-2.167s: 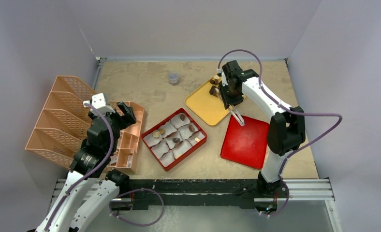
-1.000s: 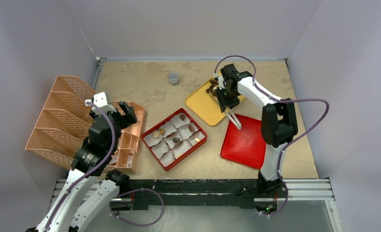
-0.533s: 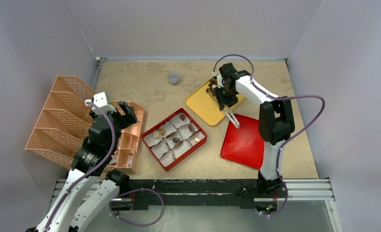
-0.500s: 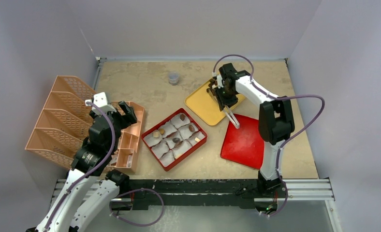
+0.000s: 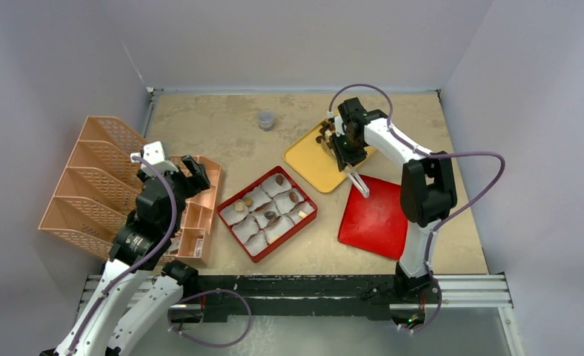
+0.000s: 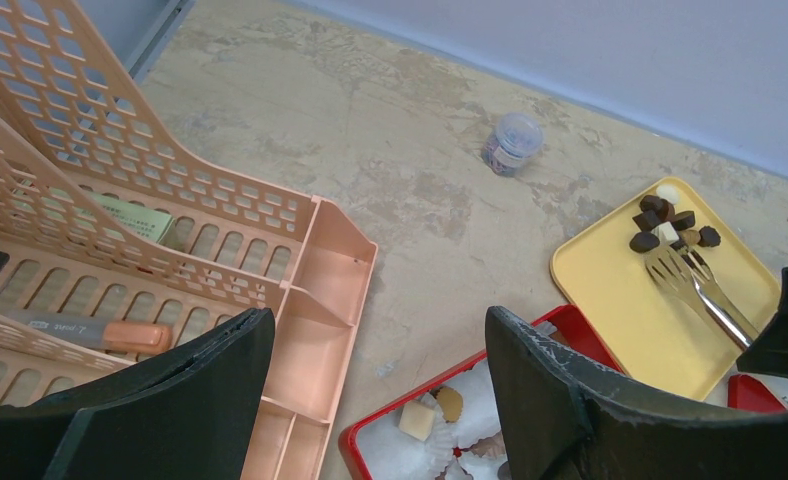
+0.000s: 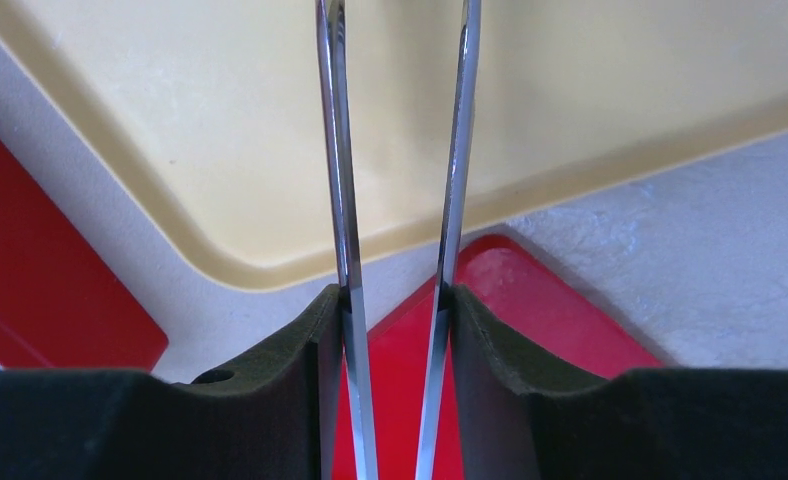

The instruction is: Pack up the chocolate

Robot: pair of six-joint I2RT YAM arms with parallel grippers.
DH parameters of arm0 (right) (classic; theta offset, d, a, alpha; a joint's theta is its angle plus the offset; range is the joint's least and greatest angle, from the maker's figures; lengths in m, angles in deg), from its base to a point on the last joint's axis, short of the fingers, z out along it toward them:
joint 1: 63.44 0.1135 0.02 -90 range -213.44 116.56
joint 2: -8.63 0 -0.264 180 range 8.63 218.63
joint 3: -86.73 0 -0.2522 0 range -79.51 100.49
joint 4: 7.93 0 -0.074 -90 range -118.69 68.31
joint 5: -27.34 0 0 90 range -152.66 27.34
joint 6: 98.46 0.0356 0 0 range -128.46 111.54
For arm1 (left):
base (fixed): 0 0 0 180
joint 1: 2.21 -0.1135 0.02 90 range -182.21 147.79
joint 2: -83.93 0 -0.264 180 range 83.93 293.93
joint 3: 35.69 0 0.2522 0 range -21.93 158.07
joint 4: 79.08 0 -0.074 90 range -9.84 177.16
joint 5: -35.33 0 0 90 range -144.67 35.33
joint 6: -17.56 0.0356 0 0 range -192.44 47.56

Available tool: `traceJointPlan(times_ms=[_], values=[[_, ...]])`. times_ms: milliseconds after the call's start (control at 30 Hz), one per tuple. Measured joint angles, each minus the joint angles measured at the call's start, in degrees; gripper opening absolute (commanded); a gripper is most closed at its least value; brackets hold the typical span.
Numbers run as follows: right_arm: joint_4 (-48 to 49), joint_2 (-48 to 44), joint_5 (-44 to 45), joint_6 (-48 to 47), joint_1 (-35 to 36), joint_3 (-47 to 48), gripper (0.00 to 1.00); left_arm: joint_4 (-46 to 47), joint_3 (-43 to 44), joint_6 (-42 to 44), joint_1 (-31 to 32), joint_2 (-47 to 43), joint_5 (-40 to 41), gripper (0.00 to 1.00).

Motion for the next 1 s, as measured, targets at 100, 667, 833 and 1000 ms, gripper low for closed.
traceJointPlan(times_ms=[100, 667, 833, 1000], values=[[-0.1, -2.6, 0.0, 0.0, 0.3, -1.9, 0.28, 0.0, 0.0, 0.0, 0.0, 0.0, 0.0, 0.76], [-2.4, -15.0, 2.9, 3.9, 12.2, -5.1, 0.27, 0.0, 0.0, 0.0, 0.0, 0.0, 0.1, 0.76], [-3.7, -18.0, 2.8, 5.3, 17.8, -5.1, 0.27, 0.0, 0.0, 0.0, 0.0, 0.0, 0.6, 0.76], [-4.1, -20.9, 2.6, 7.1, 24.6, -5.2, 0.27, 0.0, 0.0, 0.0, 0.0, 0.1, 1.4, 0.76]])
